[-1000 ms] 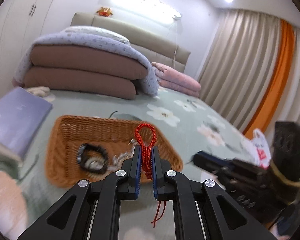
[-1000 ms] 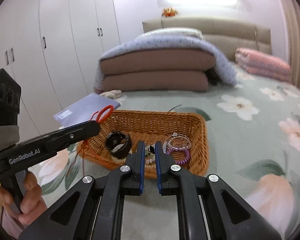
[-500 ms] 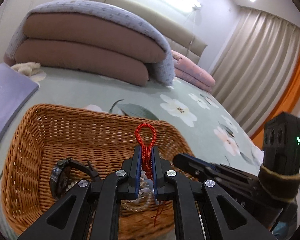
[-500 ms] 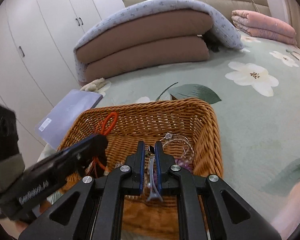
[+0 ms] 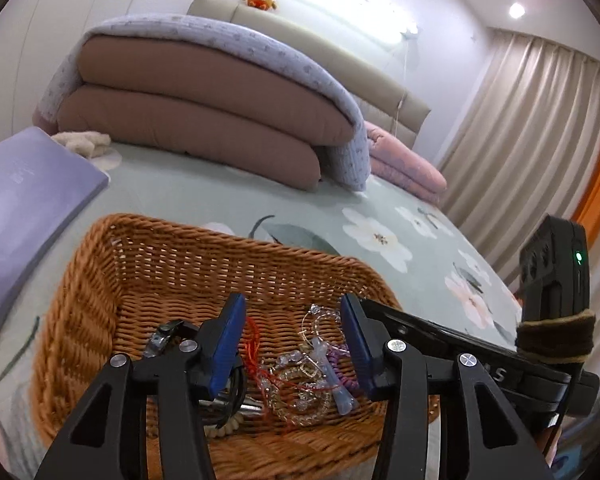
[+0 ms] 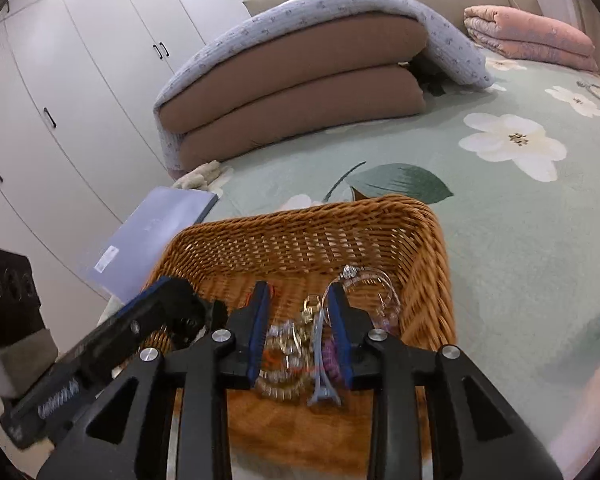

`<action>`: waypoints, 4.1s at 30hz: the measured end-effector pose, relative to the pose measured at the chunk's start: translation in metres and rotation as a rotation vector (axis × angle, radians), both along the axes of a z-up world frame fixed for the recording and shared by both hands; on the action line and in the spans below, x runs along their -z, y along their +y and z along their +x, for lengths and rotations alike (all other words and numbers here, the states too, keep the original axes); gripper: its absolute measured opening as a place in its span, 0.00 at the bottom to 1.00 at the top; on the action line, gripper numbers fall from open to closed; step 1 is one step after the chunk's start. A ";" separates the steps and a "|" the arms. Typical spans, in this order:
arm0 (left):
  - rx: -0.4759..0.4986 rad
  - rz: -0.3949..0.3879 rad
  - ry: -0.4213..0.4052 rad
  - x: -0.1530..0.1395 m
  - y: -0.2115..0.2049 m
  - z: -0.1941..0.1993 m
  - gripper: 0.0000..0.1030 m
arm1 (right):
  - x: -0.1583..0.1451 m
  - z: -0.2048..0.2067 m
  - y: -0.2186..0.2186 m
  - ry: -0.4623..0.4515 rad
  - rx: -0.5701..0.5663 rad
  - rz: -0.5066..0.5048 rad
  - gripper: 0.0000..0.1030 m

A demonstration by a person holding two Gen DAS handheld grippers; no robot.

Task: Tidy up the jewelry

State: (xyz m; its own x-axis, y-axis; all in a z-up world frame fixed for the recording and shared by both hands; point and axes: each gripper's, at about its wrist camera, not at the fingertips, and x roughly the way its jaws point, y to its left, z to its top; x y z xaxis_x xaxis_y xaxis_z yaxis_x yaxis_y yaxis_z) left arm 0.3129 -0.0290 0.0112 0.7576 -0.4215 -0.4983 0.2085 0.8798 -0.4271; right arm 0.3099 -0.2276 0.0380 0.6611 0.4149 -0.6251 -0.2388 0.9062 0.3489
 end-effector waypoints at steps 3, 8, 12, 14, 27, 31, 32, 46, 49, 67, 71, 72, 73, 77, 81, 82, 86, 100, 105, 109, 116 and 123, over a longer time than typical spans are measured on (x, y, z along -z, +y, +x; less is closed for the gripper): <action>-0.004 -0.010 -0.012 -0.009 0.005 -0.016 0.49 | -0.012 -0.037 -0.002 -0.038 -0.007 -0.025 0.32; 0.026 -0.004 -0.069 -0.034 0.016 -0.065 0.49 | -0.025 -0.112 -0.001 -0.103 0.001 -0.050 0.34; 0.028 0.044 -0.105 -0.061 0.023 -0.118 0.49 | -0.026 -0.176 0.005 -0.162 0.034 -0.087 0.42; 0.025 0.072 -0.133 -0.068 0.024 -0.149 0.55 | -0.023 -0.205 0.010 -0.201 0.057 -0.113 0.51; -0.113 0.237 -0.129 -0.013 0.028 -0.281 0.75 | -0.020 -0.301 0.028 -0.397 0.244 -0.328 0.77; -0.133 0.259 -0.137 0.001 0.029 -0.281 0.75 | -0.002 -0.295 0.022 -0.385 0.265 -0.328 0.78; -0.142 0.260 -0.113 0.006 0.031 -0.277 0.75 | 0.002 -0.294 0.020 -0.373 0.260 -0.331 0.78; -0.132 0.269 -0.044 0.026 0.020 -0.265 0.75 | 0.022 -0.282 0.013 -0.300 0.218 -0.326 0.78; -0.130 0.276 -0.061 0.025 0.019 -0.267 0.75 | 0.022 -0.282 0.014 -0.301 0.216 -0.331 0.78; -0.146 0.278 -0.048 0.029 0.022 -0.264 0.75 | 0.027 -0.278 0.011 -0.275 0.219 -0.330 0.78; -0.147 0.291 -0.050 0.029 0.021 -0.264 0.75 | 0.027 -0.278 0.011 -0.268 0.218 -0.323 0.78; -0.146 0.292 -0.049 0.029 0.020 -0.264 0.75 | 0.027 -0.278 0.011 -0.267 0.219 -0.322 0.78; -0.144 0.292 -0.048 0.029 0.020 -0.264 0.75 | 0.028 -0.278 0.011 -0.267 0.218 -0.321 0.78; -0.144 0.293 -0.048 0.029 0.020 -0.264 0.75 | 0.027 -0.277 0.011 -0.265 0.217 -0.321 0.78; -0.145 0.294 -0.048 0.029 0.020 -0.264 0.75 | 0.028 -0.277 0.011 -0.265 0.216 -0.324 0.78; -0.144 0.293 -0.047 0.029 0.020 -0.264 0.75 | 0.028 -0.277 0.011 -0.265 0.215 -0.324 0.78; -0.143 0.294 -0.048 0.030 0.020 -0.264 0.75 | 0.028 -0.277 0.012 -0.266 0.217 -0.325 0.78; -0.151 0.297 -0.047 0.030 0.020 -0.264 0.75 | 0.028 -0.278 0.011 -0.268 0.217 -0.326 0.78; -0.151 0.303 -0.049 0.030 0.020 -0.264 0.75 | 0.027 -0.278 0.011 -0.269 0.216 -0.325 0.78; -0.150 0.305 -0.050 0.030 0.019 -0.265 0.75 | 0.027 -0.278 0.011 -0.267 0.216 -0.326 0.78; -0.150 0.307 -0.051 0.029 0.018 -0.265 0.75 | 0.027 -0.278 0.011 -0.269 0.217 -0.328 0.78; -0.149 0.309 -0.051 0.029 0.017 -0.265 0.75 | 0.027 -0.278 0.011 -0.270 0.219 -0.327 0.78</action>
